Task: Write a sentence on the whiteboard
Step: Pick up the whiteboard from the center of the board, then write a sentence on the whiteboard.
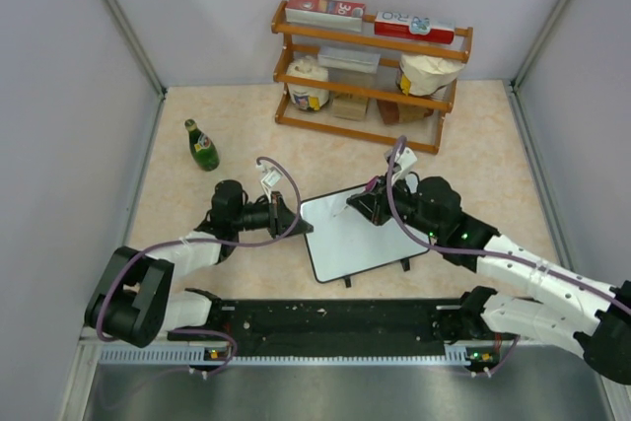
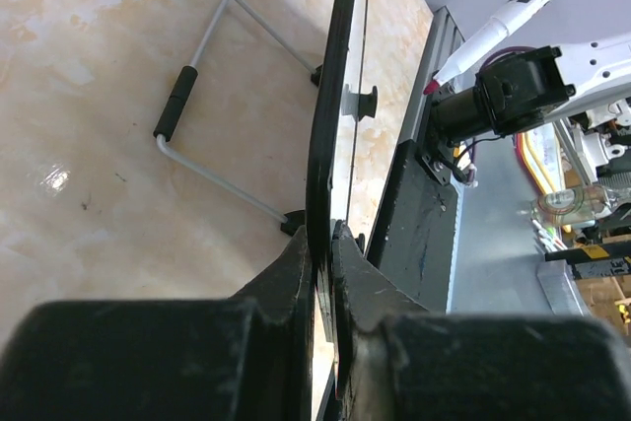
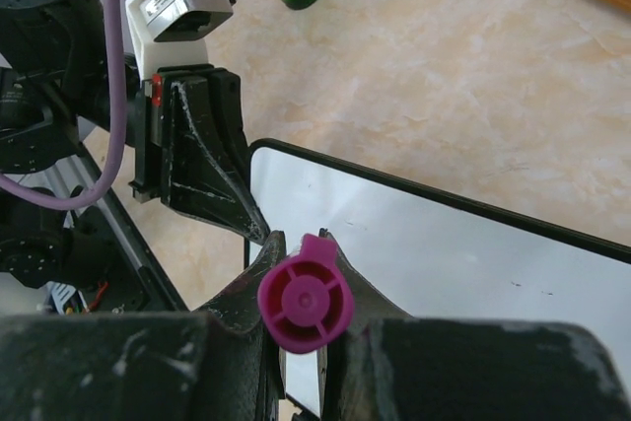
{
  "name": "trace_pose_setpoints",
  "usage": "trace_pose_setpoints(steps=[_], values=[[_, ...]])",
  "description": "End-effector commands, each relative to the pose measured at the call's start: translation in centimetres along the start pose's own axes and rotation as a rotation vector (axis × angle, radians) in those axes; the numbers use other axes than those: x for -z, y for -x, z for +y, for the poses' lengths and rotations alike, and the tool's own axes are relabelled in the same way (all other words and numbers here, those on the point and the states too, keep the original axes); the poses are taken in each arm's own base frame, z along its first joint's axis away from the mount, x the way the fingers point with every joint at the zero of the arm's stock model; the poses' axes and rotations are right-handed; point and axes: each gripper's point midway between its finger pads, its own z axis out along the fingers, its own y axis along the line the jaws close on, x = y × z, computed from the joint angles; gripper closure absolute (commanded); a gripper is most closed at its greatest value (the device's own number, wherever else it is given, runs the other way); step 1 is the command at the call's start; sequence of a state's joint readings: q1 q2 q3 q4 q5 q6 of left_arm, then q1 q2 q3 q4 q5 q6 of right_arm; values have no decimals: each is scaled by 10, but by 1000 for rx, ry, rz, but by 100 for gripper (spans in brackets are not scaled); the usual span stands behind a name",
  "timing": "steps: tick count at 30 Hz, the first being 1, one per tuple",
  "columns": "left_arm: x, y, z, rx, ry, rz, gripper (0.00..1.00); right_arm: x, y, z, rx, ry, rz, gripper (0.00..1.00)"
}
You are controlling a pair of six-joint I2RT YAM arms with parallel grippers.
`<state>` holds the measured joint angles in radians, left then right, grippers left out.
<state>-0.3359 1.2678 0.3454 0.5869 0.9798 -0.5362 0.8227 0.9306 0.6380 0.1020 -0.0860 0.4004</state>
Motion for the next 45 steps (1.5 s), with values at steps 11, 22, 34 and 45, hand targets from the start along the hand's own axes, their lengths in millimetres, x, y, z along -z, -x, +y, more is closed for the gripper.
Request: trace_pose_setpoints(steps=[11, 22, 34, 45], values=[[-3, 2, 16, -42, 69, 6, 100, -13, 47, 27, 112, 30, -172, 100], [-3, 1, 19, -38, 79, 8, 100, -25, 50, 27, 131, -7, -198, 100], [-3, 0, 19, -34, 73, 14, 100, -37, 44, 29, 123, -2, -188, 100], [-4, -1, 19, -31, 69, 16, 100, -41, 35, 22, 111, -28, -177, 100]])
